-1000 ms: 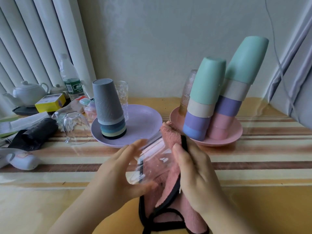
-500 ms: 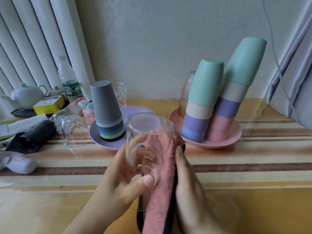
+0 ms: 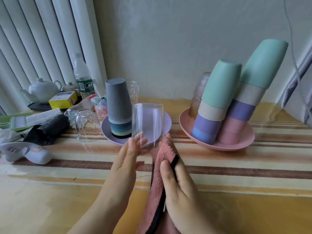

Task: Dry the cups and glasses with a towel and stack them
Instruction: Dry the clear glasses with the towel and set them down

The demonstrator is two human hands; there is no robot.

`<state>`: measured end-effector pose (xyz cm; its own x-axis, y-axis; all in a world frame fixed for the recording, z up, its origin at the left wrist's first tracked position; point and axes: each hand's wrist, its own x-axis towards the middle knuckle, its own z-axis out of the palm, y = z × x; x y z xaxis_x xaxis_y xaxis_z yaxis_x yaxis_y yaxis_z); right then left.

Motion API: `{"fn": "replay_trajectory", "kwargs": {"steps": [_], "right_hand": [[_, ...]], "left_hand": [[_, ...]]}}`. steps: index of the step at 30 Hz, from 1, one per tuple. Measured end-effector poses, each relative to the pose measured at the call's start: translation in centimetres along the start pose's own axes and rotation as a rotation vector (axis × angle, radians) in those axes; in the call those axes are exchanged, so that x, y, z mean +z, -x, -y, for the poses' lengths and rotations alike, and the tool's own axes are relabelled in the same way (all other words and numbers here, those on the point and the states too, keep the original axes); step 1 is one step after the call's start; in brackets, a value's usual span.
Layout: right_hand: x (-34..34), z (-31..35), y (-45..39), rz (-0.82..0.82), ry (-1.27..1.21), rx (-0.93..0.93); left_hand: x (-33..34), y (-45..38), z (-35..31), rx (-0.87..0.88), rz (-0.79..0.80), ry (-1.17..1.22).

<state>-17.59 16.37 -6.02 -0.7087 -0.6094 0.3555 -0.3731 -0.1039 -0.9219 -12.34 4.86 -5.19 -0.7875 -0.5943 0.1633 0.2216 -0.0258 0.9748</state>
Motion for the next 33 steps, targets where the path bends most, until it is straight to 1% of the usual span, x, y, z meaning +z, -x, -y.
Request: {"fn": "replay_trajectory", "kwargs": {"steps": [2, 3, 5, 8, 10, 11, 14, 16, 18, 20, 23, 25, 30, 33], "right_hand": [[0.4, -0.3, 0.0, -0.035, 0.05, -0.082], [0.4, -0.5, -0.1, -0.035, 0.024, -0.089], [0.0, -0.6, -0.3, -0.007, -0.015, -0.035], [-1.0, -1.0, -0.7, 0.02, 0.006, 0.127], [-1.7, -1.7, -1.2, 0.022, 0.029, 0.203], [-1.8, -1.7, -1.4, 0.015, 0.046, 0.219], [-2.0, -1.4, -1.8, -0.003, 0.089, 0.232], [-2.0, -1.0, -1.8, 0.008, 0.111, 0.215], [-2.0, -0.9, -1.7, 0.02, 0.139, 0.21], [-2.0, -0.9, -1.6, 0.012, 0.151, 0.22], [-2.1, -0.9, -1.6, -0.012, 0.144, 0.245], [-2.0, -0.8, -1.5, -0.028, 0.15, 0.255], [-1.9, -0.8, -1.5, -0.065, 0.168, 0.23], [-1.9, -0.9, -1.5, -0.082, 0.17, 0.227]], "left_hand": [[0.0, 0.2, 0.0, -0.02, 0.051, -0.039], [0.1, 0.3, -0.1, -0.03, 0.079, -0.031], [0.2, 0.5, -0.2, -0.035, 0.108, -0.003], [0.1, 0.5, -0.9, 0.012, 0.069, 0.073], [-0.2, 0.2, -1.6, 0.042, -0.036, 0.133], [-0.7, 0.0, -1.9, 0.064, -0.109, 0.107], [-2.7, -1.3, -2.6, 0.126, -0.334, -0.079], [-4.1, -2.3, -2.7, 0.106, -0.472, -0.201], [-5.2, -3.0, -2.9, 0.047, -0.598, -0.319], [-6.5, -3.6, -3.4, -0.013, -0.675, -0.426], [-9.8, -4.5, -3.8, -0.076, -0.701, -0.596], [-12.3, -5.3, -3.9, -0.092, -0.703, -0.646], [-15.4, -7.0, -5.1, -0.158, -0.642, -0.673], [-16.5, -8.2, -5.3, -0.191, -0.644, -0.656]]}}
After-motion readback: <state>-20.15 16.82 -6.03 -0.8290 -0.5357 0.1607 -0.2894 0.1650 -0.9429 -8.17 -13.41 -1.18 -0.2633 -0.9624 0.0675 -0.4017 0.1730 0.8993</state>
